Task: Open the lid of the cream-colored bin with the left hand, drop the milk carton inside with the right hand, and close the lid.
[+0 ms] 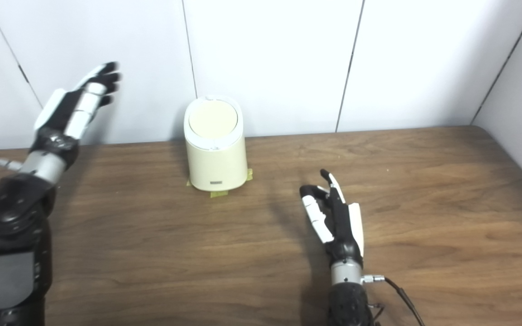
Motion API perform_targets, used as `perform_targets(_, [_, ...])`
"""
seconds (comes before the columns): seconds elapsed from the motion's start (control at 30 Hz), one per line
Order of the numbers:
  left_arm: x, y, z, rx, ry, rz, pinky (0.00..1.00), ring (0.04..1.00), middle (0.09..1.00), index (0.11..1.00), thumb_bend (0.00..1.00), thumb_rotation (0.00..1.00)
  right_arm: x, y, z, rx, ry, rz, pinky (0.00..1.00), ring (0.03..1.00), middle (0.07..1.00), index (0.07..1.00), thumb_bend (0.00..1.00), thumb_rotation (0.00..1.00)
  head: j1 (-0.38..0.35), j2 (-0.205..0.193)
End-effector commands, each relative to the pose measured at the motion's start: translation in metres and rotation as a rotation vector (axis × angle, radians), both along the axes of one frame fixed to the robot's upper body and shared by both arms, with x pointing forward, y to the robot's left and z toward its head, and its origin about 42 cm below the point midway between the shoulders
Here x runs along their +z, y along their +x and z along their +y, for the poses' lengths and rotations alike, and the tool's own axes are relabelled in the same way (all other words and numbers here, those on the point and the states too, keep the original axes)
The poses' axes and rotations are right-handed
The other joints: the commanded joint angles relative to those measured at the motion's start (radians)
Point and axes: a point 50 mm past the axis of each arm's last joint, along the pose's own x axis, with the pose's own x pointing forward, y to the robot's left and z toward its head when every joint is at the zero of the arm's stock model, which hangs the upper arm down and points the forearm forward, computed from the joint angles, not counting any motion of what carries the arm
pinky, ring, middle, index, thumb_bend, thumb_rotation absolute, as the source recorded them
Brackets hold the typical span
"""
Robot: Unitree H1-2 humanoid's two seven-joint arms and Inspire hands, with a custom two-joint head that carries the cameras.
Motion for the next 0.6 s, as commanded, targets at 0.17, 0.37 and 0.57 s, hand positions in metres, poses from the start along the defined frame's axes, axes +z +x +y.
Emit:
perform_targets(0.17, [-0.023,-0.022,0.017,-0.013,-0.139,-0.001,0.99,0.981,0.971,0.967,0.49,1.00,0.026,0.003,-0.007,0.024,0.040,-0.104,0.77,0.842,0.835,0.916,0.42,0.87,0.007,0.003])
perform_targets(0.37, [-0.056,-0.043,0.012,-0.029,-0.219,0.026,1.00,1.000,0.994,0.997,0.55,1.00,0.029,-0.002,-0.015,0.050,0.015,-0.102,0.78,0.865,0.876,0.937,0.46,0.92,0.014,0.006])
perform_targets(0.57, [-0.079,-0.067,0.001,-0.041,-0.261,0.047,1.00,1.000,1.000,1.000,0.51,1.00,0.034,-0.005,-0.015,0.112,0.036,-0.093,0.81,0.900,0.908,0.958,0.50,0.97,0.016,0.004])
